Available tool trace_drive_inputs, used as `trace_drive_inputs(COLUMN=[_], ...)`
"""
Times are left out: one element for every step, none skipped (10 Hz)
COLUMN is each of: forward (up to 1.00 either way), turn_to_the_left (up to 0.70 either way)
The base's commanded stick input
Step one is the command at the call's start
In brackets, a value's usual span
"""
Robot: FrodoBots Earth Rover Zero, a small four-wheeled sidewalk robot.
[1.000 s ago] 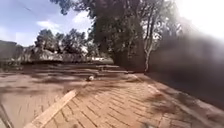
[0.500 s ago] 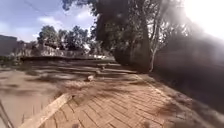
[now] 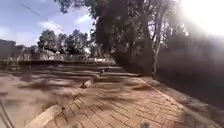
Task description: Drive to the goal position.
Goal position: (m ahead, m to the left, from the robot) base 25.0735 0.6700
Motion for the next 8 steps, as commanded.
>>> trace_drive_inputs(forward=[0.70,0.70,0.70,0.70,0.70,0.70,0.70,0.70], turn_to_the_left=[0.00,0.00,0.00,0.00,0.00,0.00,0.00,-0.15])
